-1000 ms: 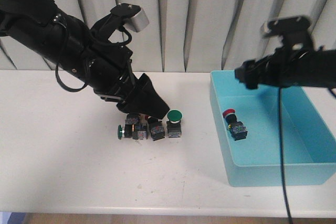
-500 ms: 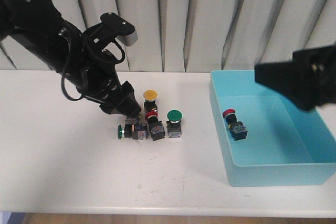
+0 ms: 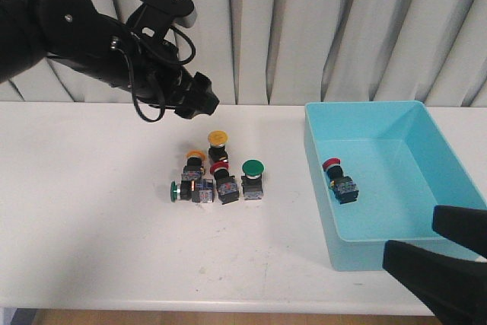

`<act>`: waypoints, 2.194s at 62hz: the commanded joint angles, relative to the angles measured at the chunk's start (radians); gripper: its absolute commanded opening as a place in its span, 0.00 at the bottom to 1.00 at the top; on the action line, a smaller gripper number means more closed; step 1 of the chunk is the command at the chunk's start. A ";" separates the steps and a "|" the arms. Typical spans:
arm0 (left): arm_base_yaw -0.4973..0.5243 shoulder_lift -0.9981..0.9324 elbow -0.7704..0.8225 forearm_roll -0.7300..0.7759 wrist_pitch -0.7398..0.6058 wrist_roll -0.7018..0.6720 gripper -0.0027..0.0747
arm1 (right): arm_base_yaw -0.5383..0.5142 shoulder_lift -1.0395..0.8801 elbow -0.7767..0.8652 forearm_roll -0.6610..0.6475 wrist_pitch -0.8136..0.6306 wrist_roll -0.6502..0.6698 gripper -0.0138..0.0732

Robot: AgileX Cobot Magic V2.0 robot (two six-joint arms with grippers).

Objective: Pick red and yellow buttons and place in box
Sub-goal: 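Raise the right gripper out of the box and move left gripper back, then lower the left gripper onto the yellow-capped button and close it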

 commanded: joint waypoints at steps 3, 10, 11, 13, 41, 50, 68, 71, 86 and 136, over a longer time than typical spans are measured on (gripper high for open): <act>0.021 0.025 -0.080 -0.018 -0.079 -0.062 0.69 | -0.003 -0.025 -0.003 0.047 -0.091 0.000 0.81; 0.046 0.117 -0.212 -0.029 -0.030 -0.107 0.69 | -0.003 -0.025 -0.003 0.029 -0.102 -0.006 0.81; 0.046 0.129 -0.231 -0.029 -0.021 -0.114 0.69 | -0.003 -0.025 -0.003 0.026 -0.106 -0.008 0.81; 0.053 0.161 -0.278 -0.025 -0.001 -0.129 0.69 | -0.003 -0.025 -0.003 0.020 -0.111 -0.008 0.81; 0.064 0.584 -0.779 -0.059 0.213 -0.206 0.69 | -0.003 -0.025 -0.003 -0.073 -0.140 -0.007 0.81; 0.064 0.643 -0.801 -0.013 0.234 -0.230 0.69 | -0.003 -0.025 -0.003 -0.073 -0.140 -0.007 0.81; 0.065 0.695 -0.804 -0.013 0.244 -0.228 0.69 | -0.003 -0.025 -0.003 -0.072 -0.143 -0.007 0.81; 0.065 0.703 -0.804 -0.008 0.243 -0.228 0.69 | -0.003 -0.025 -0.003 -0.072 -0.144 -0.007 0.81; 0.069 0.741 -0.804 0.007 0.248 -0.230 0.69 | -0.003 -0.025 -0.003 -0.071 -0.145 -0.007 0.81; 0.069 0.750 -0.804 0.000 0.214 -0.230 0.24 | -0.003 -0.025 -0.003 -0.065 -0.148 -0.003 0.81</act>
